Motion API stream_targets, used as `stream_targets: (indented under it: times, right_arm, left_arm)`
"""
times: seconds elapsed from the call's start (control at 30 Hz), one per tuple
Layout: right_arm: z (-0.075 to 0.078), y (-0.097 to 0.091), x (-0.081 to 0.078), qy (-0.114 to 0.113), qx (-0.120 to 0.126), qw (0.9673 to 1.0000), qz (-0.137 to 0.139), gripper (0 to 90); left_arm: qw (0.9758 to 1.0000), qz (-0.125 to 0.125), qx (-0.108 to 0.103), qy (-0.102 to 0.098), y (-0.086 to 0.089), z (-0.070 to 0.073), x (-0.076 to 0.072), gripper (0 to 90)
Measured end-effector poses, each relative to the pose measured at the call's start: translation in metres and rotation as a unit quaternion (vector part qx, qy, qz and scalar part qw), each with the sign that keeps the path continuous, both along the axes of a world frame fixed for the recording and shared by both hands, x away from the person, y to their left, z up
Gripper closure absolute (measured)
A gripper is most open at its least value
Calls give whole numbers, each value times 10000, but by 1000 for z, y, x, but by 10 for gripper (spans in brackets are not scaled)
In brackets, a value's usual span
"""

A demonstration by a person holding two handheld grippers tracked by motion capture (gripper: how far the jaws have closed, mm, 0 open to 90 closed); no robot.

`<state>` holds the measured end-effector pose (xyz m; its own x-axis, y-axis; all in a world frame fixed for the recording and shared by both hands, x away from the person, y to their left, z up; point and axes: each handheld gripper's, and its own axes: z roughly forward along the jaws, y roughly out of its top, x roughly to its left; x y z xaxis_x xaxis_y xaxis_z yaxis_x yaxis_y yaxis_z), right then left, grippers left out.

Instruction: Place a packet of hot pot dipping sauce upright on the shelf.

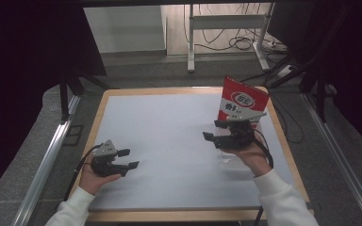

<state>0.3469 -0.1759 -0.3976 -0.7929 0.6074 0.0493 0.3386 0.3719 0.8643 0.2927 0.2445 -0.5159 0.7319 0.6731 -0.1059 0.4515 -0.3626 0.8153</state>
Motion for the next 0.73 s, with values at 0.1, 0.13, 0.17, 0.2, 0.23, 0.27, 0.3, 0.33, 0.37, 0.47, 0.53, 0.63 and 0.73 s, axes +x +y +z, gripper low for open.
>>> stream_targets:
  times: [0.1,0.13,0.17,0.2,0.23,0.27,0.3,0.33,0.37,0.47,0.53,0.63,0.73]
  right_arm:
    - [-16,6,-7,141,-24,9998,142,335]
    - [-20,8,-10,168,-13,9997,185,334]
    - [-22,9,-10,185,6,9996,203,333]
    - [-24,10,-11,190,19,9996,227,335]
    - [-26,11,-11,212,21,9995,235,335]
    - [-27,12,-11,229,-15,9994,243,334]
    - [-28,13,-11,231,-24,9995,222,335]
    - [-29,13,-11,229,-2,9995,214,338]
    - [-29,14,-11,218,25,9996,203,338]
    - [-30,15,-12,210,18,9996,193,338]
    - [-30,16,-13,222,32,9996,188,335]
    - [-33,19,-15,175,-31,9997,187,333]
    - [-38,25,-19,54,-220,9996,193,326]
  left_arm:
    - [10000,-9,28,21,-1,0,0,340]
    - [10000,-6,34,16,-1,0,0,340]
    - [10000,10,10,30,-1,-1,0,340]
    - [10000,11,11,29,-1,0,-1,340]
    - [10000,6,9,24,-1,0,-1,340]
    - [10000,4,2,21,-1,0,-1,340]
    - [10000,7,2,21,-1,0,-2,340]
    - [10000,5,4,18,-1,0,-2,340]
    - [10000,0,8,12,-1,0,-2,340]
    - [10000,-8,21,5,-2,0,-3,340]
    - [10000,-19,32,-4,-2,0,-3,340]
    - [10000,-26,53,-11,-2,0,-3,338]
    - [10000,-27,70,-15,-3,-1,-4,336]
